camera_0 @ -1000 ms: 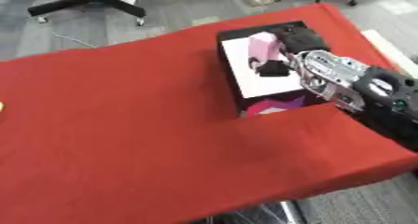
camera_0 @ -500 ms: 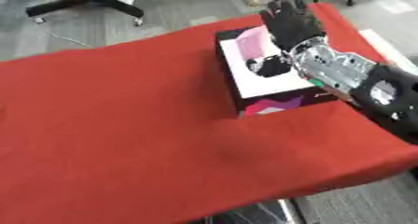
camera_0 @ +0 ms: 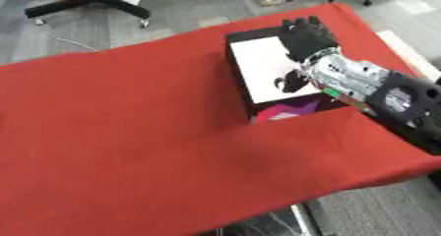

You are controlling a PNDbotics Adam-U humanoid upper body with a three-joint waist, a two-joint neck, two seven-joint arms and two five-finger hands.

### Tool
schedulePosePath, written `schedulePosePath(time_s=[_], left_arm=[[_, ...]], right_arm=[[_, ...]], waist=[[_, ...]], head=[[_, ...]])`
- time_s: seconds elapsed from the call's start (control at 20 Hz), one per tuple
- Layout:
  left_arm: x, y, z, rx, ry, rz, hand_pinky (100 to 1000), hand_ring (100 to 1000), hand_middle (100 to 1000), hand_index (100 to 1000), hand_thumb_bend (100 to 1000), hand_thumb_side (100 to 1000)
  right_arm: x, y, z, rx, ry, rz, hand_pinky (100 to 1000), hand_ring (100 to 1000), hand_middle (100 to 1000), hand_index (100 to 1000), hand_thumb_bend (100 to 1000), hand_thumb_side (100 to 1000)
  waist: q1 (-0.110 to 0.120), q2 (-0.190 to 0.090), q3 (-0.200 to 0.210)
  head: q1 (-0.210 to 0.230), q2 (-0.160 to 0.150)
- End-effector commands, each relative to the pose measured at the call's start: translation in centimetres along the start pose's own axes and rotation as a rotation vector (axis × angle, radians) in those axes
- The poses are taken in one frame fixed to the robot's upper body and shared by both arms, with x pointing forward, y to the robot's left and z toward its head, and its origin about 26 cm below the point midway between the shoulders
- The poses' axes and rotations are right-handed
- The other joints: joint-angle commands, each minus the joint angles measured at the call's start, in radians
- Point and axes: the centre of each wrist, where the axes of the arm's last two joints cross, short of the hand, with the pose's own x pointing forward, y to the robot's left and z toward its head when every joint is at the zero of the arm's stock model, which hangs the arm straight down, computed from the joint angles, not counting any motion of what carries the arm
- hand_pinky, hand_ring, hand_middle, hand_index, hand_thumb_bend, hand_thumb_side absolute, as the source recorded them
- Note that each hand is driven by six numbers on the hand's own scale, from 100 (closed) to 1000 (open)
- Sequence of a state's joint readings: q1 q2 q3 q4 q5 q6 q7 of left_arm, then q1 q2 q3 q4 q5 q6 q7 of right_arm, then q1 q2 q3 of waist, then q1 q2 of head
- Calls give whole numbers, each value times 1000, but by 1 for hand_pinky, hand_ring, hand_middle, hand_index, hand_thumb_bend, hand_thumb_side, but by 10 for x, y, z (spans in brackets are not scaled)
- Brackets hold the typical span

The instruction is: Pick up the objects with one hand, pass them to the other hand, and then place them into the box on the other side of the table.

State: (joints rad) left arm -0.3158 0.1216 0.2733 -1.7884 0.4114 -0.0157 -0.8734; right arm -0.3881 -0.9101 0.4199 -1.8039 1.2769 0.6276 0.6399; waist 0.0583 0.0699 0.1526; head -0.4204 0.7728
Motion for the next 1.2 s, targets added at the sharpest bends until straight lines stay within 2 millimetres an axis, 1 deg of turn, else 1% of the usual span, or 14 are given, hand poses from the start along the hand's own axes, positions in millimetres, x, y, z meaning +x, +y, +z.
schedulePosePath(time_s=[0.05,0.1,0.2,0.25,0.3,0.35,0.4,0.45,0.5,0.65,0.8,0.95,1.05,1.2], left_arm=[[9,3,-2,-7,-4,-35,778,724,705,758,100,775],[10,4,-1,-4,-1,-37,778,724,705,758,100,770],[10,6,0,4,6,-51,777,722,704,757,100,767],[11,8,1,9,12,-63,777,721,703,757,100,760],[12,10,1,16,18,-81,777,721,702,757,100,755],[12,11,1,21,24,-97,776,718,699,757,100,868],[14,14,1,31,35,-123,776,718,699,757,100,738],[15,18,1,41,46,-149,775,717,698,756,100,728],[16,23,0,51,60,-182,776,718,698,757,100,715],[17,36,-6,64,100,-293,776,718,698,757,100,664],[15,51,-14,66,144,-415,778,720,700,761,100,607],[10,63,-20,56,184,-518,780,721,702,763,100,584],[6,71,-25,34,218,-585,783,725,706,770,100,532],[0,85,-32,-13,286,-721,790,732,717,786,100,445]], right_arm=[[-9,-17,5,194,195,-174,1000,1000,1000,1000,447,408],[-10,-23,10,165,185,-171,1000,1000,1000,1000,447,411],[-11,-39,25,77,156,-162,1000,1000,1000,1000,446,390],[-11,-45,29,40,147,-149,1000,958,1000,1000,444,374],[-11,-51,31,3,138,-128,1000,893,1000,1000,443,363],[-11,-56,31,-27,129,-104,1000,740,1000,1000,437,300],[-9,-62,31,-80,111,-77,1000,700,1000,1000,436,324],[-7,-67,32,-133,90,-51,1000,649,1000,1000,431,293],[-4,-72,32,-200,61,-31,1000,633,1000,1000,426,261],[7,-77,33,-396,-25,-13,1000,628,1000,1000,399,112],[28,-75,36,-591,-119,-51,1000,660,1000,1000,368,100],[51,-71,43,-709,-217,-109,1000,676,1000,1000,353,100],[70,-68,50,-769,-289,-159,961,701,1000,1000,332,100],[94,-65,61,-821,-365,-225,931,720,1000,1000,328,100]], waist=[[-5,-12,-1],[-5,-12,-2],[-5,-13,-5],[-4,-14,-6],[-3,-15,-8],[-3,-15,-10],[-2,-17,-12],[-1,-18,-16],[0,-19,-20],[2,-22,-33],[3,-25,-46],[3,-27,-55],[3,-29,-62],[4,-30,-73]], head=[[14,-3],[24,-3],[63,-3],[89,-3],[120,-3],[144,-3],[191,-3],[230,-3],[275,-3],[383,-3],[472,-3],[528,-3],[562,-3],[581,-3]])
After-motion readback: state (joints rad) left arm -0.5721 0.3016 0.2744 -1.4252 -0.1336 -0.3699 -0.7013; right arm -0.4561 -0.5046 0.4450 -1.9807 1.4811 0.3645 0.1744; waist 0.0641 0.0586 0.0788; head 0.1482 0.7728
